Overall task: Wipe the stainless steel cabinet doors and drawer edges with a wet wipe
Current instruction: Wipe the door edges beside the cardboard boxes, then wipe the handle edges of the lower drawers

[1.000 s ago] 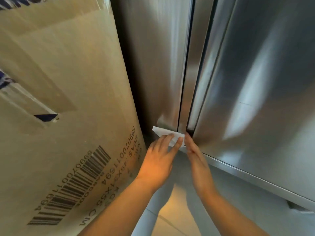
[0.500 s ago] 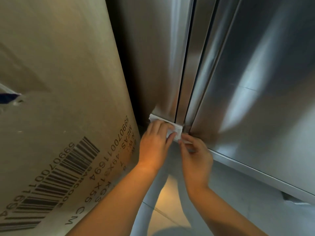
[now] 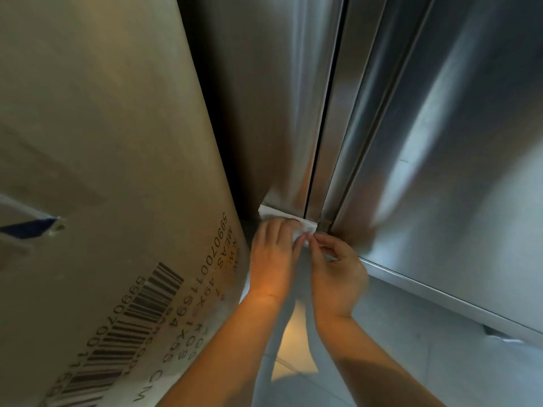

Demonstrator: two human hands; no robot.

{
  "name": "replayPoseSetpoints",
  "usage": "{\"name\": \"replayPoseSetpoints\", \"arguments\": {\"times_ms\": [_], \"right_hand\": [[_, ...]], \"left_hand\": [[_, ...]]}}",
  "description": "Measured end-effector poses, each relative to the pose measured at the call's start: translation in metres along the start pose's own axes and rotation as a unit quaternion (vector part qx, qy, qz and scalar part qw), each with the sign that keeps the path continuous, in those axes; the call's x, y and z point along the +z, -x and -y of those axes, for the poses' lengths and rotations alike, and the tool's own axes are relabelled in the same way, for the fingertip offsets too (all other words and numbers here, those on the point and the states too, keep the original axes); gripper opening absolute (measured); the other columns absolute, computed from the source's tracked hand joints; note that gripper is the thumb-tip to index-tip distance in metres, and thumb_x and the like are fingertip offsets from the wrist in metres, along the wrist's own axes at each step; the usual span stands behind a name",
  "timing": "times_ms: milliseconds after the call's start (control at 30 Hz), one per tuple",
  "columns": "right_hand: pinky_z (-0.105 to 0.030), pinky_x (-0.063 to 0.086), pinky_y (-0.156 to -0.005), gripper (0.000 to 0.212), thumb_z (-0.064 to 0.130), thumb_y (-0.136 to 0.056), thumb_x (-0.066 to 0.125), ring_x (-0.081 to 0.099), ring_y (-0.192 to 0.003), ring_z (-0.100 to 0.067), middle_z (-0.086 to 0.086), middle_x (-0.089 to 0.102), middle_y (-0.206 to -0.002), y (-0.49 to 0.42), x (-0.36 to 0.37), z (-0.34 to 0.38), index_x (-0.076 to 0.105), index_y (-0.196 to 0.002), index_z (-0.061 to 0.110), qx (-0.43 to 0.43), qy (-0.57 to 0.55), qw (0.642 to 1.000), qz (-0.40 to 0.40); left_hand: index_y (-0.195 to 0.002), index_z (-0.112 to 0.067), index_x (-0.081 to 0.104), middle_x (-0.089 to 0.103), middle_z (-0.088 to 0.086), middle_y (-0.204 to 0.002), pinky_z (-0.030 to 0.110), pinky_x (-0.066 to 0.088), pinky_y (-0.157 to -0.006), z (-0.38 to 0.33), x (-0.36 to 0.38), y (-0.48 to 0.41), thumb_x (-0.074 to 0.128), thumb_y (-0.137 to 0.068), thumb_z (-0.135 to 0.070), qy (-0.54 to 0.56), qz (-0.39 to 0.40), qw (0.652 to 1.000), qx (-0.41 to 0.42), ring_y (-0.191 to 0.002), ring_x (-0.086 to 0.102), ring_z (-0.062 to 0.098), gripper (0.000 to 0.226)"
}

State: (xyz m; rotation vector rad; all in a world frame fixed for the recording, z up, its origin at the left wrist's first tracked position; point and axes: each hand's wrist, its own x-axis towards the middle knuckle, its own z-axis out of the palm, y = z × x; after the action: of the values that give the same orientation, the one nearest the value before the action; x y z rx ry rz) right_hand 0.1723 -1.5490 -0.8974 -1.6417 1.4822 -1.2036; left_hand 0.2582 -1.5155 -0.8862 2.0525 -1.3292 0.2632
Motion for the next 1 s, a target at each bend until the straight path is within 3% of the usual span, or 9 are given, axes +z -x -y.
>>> {"name": "replayPoseSetpoints", "arguments": {"times_ms": [200,333,433,567,667,833,1000], "right_hand": [[-0.012,0.038,-0.057,0.007,0.04,-0.081,0.067,0.065,-0.067,-0.01,0.011,0.067,-0.078,0.006,-0.01,0.014,0.063,-0.079,0.034,0.026,0.067,0.996,0.056],[-0.013,0.04,-0.055,0.009,0.038,-0.078,0.065,0.062,-0.068,-0.005,0.016,0.061,-0.085,0.003,-0.046,0.055,0.057,-0.077,0.034,-0.038,0.098,0.989,0.107],[-0.022,0.047,-0.054,0.008,0.035,-0.073,0.06,0.057,-0.071,0.0,0.018,0.055,-0.091,0.0,-0.078,0.107,0.054,-0.079,0.032,-0.072,0.096,0.981,0.15],[-0.013,0.041,-0.057,0.015,0.038,-0.071,0.058,0.053,-0.069,0.003,0.021,0.059,-0.086,0.0,-0.132,0.19,0.05,-0.083,0.035,-0.062,0.084,0.975,0.196],[-0.009,0.04,-0.055,0.014,0.036,-0.071,0.061,0.056,-0.069,0.002,0.022,0.06,-0.081,-0.005,-0.181,0.262,0.05,-0.08,0.035,-0.062,0.06,0.972,0.22],[-0.002,0.038,-0.057,0.018,0.03,-0.072,0.064,0.059,-0.075,0.003,0.023,0.061,-0.081,-0.02,-0.267,0.386,0.049,-0.077,0.039,-0.089,0.027,0.961,0.26],[-0.003,0.038,-0.056,0.02,0.026,-0.07,0.064,0.059,-0.069,0.002,0.023,0.061,-0.078,-0.045,-0.348,0.502,0.052,-0.077,0.041,-0.136,0.005,0.954,0.267]], "left_hand": [[-0.086,-0.019,0.067,0.068,0.001,-0.082,0.024,0.051,-0.064,-0.006,-0.017,-0.003,0.08,-0.073,-0.023,-0.004,0.024,0.999,-0.022,-0.077,0.059,0.017,0.019],[-0.107,-0.025,0.056,0.065,0.002,-0.097,0.024,0.035,-0.079,-0.025,-0.06,0.004,0.056,-0.084,-0.031,0.035,0.046,0.997,-0.051,-0.09,0.049,0.014,0.024],[-0.113,-0.022,0.057,0.058,-0.002,-0.11,0.022,0.033,-0.084,-0.043,-0.111,0.001,0.054,-0.088,-0.036,0.059,0.073,0.993,-0.076,-0.098,0.044,0.013,0.028],[-0.112,-0.028,0.048,0.05,-0.007,-0.116,0.02,0.033,-0.088,-0.083,-0.19,-0.022,0.057,-0.089,-0.034,0.113,0.085,0.985,-0.096,-0.104,0.042,0.01,0.026],[-0.116,-0.021,0.052,0.056,-0.003,-0.119,0.018,0.031,-0.093,-0.12,-0.251,-0.045,0.054,-0.089,-0.029,0.132,0.075,0.985,-0.084,-0.108,0.044,0.01,0.029],[-0.11,-0.023,0.053,0.053,-0.011,-0.117,0.019,0.034,-0.093,-0.193,-0.363,-0.093,0.048,-0.09,-0.025,0.163,0.043,0.986,0.007,-0.106,0.048,0.009,0.021],[-0.097,-0.02,0.064,0.067,-0.002,-0.096,0.029,0.042,-0.085,-0.258,-0.48,-0.14,0.059,-0.088,-0.021,0.15,-0.008,0.988,0.047,-0.092,0.056,0.017,0.011]]}}
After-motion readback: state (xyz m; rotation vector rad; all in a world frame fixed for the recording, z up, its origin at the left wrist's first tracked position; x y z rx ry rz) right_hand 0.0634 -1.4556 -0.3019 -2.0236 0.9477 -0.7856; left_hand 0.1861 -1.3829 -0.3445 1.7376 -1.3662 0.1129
